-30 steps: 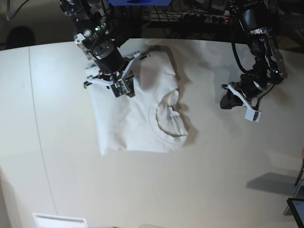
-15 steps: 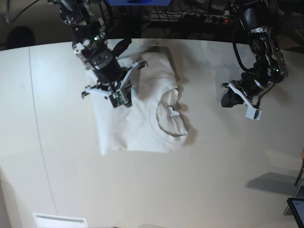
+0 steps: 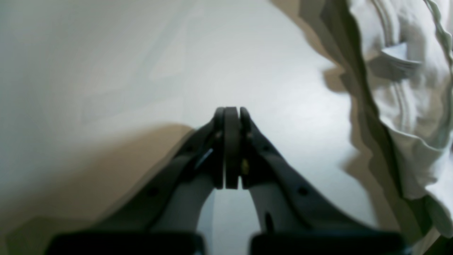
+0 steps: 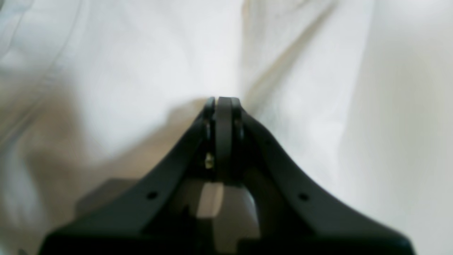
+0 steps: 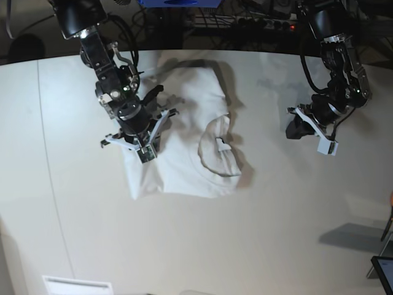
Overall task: Fold the T-shirt properly
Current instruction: 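Pat the shirt's collar edge flat with the right gripper, then move the left gripper to the shirt's collar corner and pinch it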
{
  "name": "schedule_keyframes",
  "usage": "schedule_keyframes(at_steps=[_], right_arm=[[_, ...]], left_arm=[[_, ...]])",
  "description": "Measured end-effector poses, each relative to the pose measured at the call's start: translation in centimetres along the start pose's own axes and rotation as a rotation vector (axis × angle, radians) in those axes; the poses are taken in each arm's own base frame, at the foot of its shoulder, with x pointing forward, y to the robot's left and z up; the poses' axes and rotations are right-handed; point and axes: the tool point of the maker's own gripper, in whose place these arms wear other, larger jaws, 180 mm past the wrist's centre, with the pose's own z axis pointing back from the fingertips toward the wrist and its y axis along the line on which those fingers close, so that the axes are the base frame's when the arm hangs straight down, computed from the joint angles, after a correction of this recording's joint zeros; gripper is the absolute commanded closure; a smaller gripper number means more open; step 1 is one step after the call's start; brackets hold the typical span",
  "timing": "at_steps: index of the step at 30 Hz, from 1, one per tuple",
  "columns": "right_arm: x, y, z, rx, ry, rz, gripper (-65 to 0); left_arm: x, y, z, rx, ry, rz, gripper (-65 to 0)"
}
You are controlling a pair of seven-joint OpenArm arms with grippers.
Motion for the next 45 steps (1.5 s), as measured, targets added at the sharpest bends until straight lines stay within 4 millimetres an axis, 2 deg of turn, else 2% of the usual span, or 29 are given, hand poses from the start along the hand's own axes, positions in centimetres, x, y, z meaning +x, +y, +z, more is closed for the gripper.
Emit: schedule_keyframes(at_steps=[3,6,8,11,13,15,17,19,22,24,25,28,30,32,35,37,40,42,45], right_arm=[[3.0,0.1,1.2,0.009,-0.085,-0.002,-1.0],[5.8,-0.8,0.5,-0.006,-0.149,0.012,-1.2],[5.5,-1.7,-1.1,-0.026,-0.134,0.024,-1.2],[1.4,-2.4,-3.7,-0.025,0.009,0.010,-1.2],[0.8,-2.7,-5.0,-0.013,0.013,-0.027,-1.0],[1.0,-3.4,-5.6,-0.003,0.019,-0.046,-1.0],[1.2,-4.2,-4.9,-0.024,0.015,-0.032,-1.0],[1.3,-4.6,-2.9,-0.030,-0.011,-0.017,-1.0],[2.6,-5.6,-0.2,-0.058,-0.066,-0.057,-1.0],[3.7,-7.0,1.3,-0.095,-0.097,-0.103,-1.0],[3.6,-8.1,1.9,-0.125,-0.096,-0.119,-1.0],[1.5,-10.4,3.6,-0.194,-0.047,-0.150,-1.0],[-0.4,-11.0,4.6,-0.223,-0.006,-0.162,-1.0],[-2.0,-11.1,5.0,-0.232,0.031,-0.183,-1.0],[-3.0,-12.1,5.6,-0.254,0.040,-0.197,-1.0],[-4.6,-13.0,6.2,-0.272,0.079,-0.172,-1.0],[-6.5,-13.0,6.8,-0.289,0.128,-0.173,-1.0],[-6.6,-12.4,6.7,-0.259,0.130,-0.174,-1.0],[-6.7,-12.5,6.5,-0.262,0.126,-0.176,-1.0]], left_arm=[[0.0,0.0,0.0,-0.001,-0.001,0.000,0.0],[0.0,-0.2,-0.1,-0.005,0.003,-0.003,0.0],[0.0,-0.2,-0.1,-0.006,0.002,-0.004,0.0],[-0.3,-0.3,-0.1,-0.009,0.006,-0.001,0.0],[-0.9,-0.7,-0.2,-0.012,0.031,-0.014,0.0],[-1.4,-2.4,-0.6,-0.047,0.066,-0.071,0.0],[-1.1,-4.6,-0.7,-0.091,0.060,-0.128,0.0],[-0.6,-6.5,-0.3,-0.123,0.041,-0.180,0.0],[-0.6,-8.6,0.4,-0.153,0.042,-0.246,0.0],[-0.5,-9.4,1.0,-0.156,0.036,-0.278,0.0],[-0.4,-9.7,1.3,-0.159,0.031,-0.290,0.0],[-0.9,-10.4,2.2,-0.163,0.035,-0.315,0.0],[-1.4,-11.0,2.7,-0.168,0.048,-0.336,0.0],[-1.5,-12.8,2.7,-0.211,0.049,-0.370,0.0],[-1.4,-16.0,2.4,-0.300,0.034,-0.409,0.0],[-2.1,-17.3,2.2,-0.341,0.049,-0.416,0.0],[-2.9,-18.6,1.8,-0.374,0.065,-0.417,0.0],[-2.2,-19.5,1.5,-0.388,0.035,-0.402,0.0],[-0.4,-21.2,0.7,-0.420,-0.025,-0.397,0.0]])
